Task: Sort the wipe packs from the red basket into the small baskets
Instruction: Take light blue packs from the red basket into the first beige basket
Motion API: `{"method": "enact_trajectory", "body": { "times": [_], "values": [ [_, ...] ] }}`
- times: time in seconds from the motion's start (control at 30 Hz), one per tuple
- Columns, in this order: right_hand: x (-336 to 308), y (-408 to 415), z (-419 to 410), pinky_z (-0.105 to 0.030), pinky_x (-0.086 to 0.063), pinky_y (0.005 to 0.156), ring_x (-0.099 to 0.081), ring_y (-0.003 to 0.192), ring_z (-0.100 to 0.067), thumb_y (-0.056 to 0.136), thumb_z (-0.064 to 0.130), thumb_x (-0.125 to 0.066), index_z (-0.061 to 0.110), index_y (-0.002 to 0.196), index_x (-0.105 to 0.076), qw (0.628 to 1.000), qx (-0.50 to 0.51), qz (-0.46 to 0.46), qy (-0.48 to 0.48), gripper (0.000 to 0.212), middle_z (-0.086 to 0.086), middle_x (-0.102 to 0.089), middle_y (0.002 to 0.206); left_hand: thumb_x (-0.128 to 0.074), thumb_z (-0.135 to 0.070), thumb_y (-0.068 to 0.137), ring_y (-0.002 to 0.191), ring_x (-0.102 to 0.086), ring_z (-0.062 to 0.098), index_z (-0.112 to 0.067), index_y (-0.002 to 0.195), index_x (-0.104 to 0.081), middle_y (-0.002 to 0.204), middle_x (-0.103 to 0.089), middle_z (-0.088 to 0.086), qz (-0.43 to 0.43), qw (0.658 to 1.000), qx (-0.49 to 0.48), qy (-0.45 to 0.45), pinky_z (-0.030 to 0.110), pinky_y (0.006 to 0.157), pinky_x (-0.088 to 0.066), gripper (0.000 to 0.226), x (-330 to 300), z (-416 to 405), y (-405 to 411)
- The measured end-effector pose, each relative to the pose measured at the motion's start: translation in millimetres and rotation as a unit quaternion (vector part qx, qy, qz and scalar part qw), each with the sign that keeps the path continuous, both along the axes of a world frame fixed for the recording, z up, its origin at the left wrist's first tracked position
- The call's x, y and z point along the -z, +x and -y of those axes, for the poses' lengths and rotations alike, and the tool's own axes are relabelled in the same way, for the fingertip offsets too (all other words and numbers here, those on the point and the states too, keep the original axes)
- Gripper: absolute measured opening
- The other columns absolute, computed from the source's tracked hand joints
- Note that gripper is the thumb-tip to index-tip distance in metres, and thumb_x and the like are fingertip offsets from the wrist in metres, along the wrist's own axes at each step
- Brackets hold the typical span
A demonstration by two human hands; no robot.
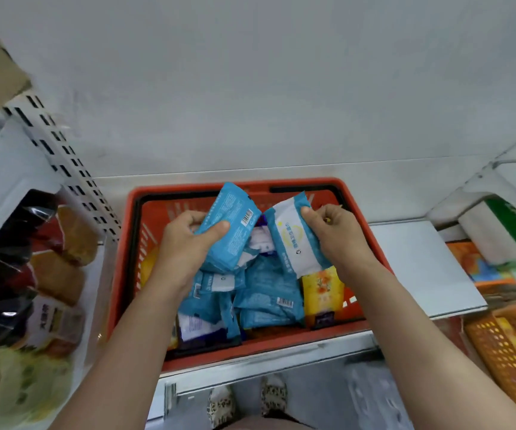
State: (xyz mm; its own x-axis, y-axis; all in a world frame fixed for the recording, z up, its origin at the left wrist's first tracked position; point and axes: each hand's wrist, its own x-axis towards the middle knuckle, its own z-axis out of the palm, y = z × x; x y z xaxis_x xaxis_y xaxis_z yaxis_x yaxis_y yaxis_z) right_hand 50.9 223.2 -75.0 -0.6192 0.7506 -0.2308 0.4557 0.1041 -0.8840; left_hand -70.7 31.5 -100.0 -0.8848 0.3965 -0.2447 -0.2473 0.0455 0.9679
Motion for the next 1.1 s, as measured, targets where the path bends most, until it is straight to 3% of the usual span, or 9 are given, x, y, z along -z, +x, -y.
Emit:
{"method": "enact_trajectory", "body": {
  "times": [0.1,0.27,0.37,0.47,0.63,0.73,0.87,0.97,1.1],
  "values": [
    [-1,17,4,-0.045,-0.053,0.064,-0.062,0.071,-0.026,0.093,0.04,-0.065,0.009,0.085,-0.059,0.997,0.044,-0.031,-0.06,0.032,-0.025,-0.07,0.088,-0.077,-0.011,0.081,0.07,-0.072,0.017,-0.015,0.096,-0.063,0.087,-0.075,0.005,0.033,0.998,0.04,0.019,0.029,0.059,-0.055,0.02,-2,-14,11],
    [-11,65,2,-0.034,-0.061,0.064,-0.074,0.086,-0.027,0.088,0.029,-0.072,-0.001,0.11,-0.064,0.97,0.061,-0.122,-0.203,0.038,-0.013,-0.076,0.096,-0.072,-0.007,0.084,0.077,-0.073,0.018,-0.013,0.105,-0.063,0.089,-0.076,0.004,0.03,0.991,0.113,0.059,0.029,0.063,-0.057,0.024,-9,-43,53],
    [-15,111,-5,-0.034,-0.061,0.066,-0.074,0.087,-0.026,0.085,0.007,-0.074,0.005,0.115,-0.062,0.963,0.066,-0.162,-0.205,0.032,-0.015,-0.074,0.102,-0.068,-0.004,0.087,0.082,-0.072,0.015,-0.014,0.106,-0.066,0.094,-0.077,0.001,-0.004,0.986,0.155,0.066,0.028,0.07,-0.057,0.022,-17,-65,93],
    [-16,171,-22,-0.037,-0.06,0.063,-0.074,0.085,-0.023,0.083,-0.006,-0.07,0.024,0.126,-0.054,0.948,0.116,-0.214,-0.204,0.055,-0.008,-0.074,0.102,-0.063,-0.004,0.091,0.083,-0.071,0.016,-0.014,0.104,-0.07,0.099,-0.076,0.003,-0.011,0.979,0.185,0.083,0.027,0.074,-0.058,0.018,-24,-85,140],
    [-11,306,-57,-0.044,-0.06,0.068,-0.074,0.087,-0.028,0.083,-0.005,-0.068,0.018,0.106,-0.062,0.943,0.176,-0.23,-0.165,0.033,-0.014,-0.07,0.108,-0.062,-0.01,0.092,0.088,-0.068,0.026,-0.008,0.109,-0.065,0.106,-0.073,0.014,0.047,0.97,0.23,0.069,0.035,0.076,-0.056,0.017,-18,-132,262],
    [-4,395,-72,-0.056,-0.058,0.077,-0.072,0.09,-0.036,0.082,-0.003,-0.073,0.007,0.101,-0.061,0.924,0.23,-0.249,-0.176,0.025,-0.021,-0.07,0.107,-0.061,-0.017,0.092,0.092,-0.067,0.028,-0.008,0.128,-0.056,0.12,-0.068,0.017,0.179,0.931,0.31,0.077,0.04,0.077,-0.056,0.037,-4,-159,352],
    [10,499,-86,-0.029,-0.056,0.049,-0.073,0.063,-0.02,0.084,-0.003,-0.071,0.01,0.087,-0.054,0.904,0.284,-0.25,-0.196,0.022,-0.007,-0.074,0.073,-0.063,-0.028,0.08,0.1,-0.067,0.029,-0.014,0.127,-0.063,0.122,-0.068,0.012,0.295,0.863,0.404,0.063,0.05,0.092,-0.053,0.048,11,-187,456],
    [20,554,-106,-0.034,-0.06,0.056,-0.072,0.071,-0.022,0.085,-0.002,-0.07,0.009,0.101,-0.054,0.891,0.332,-0.231,-0.205,0.025,-0.014,-0.072,0.093,-0.06,-0.027,0.084,0.098,-0.063,0.032,-0.01,0.128,-0.062,0.122,-0.066,0.018,0.321,0.861,0.391,0.045,0.057,0.104,-0.042,0.048,14,-208,502],
    [32,598,-149,-0.038,-0.055,0.068,-0.068,0.078,-0.024,0.087,-0.004,-0.063,0.01,0.114,-0.055,0.876,0.367,-0.231,-0.21,0.031,-0.014,-0.068,0.103,-0.062,-0.032,0.087,0.078,-0.065,0.024,-0.01,0.108,-0.066,0.089,-0.067,0.014,0.29,0.873,0.391,0.004,0.05,0.081,-0.056,0.03,20,-246,525]
  ]
}}
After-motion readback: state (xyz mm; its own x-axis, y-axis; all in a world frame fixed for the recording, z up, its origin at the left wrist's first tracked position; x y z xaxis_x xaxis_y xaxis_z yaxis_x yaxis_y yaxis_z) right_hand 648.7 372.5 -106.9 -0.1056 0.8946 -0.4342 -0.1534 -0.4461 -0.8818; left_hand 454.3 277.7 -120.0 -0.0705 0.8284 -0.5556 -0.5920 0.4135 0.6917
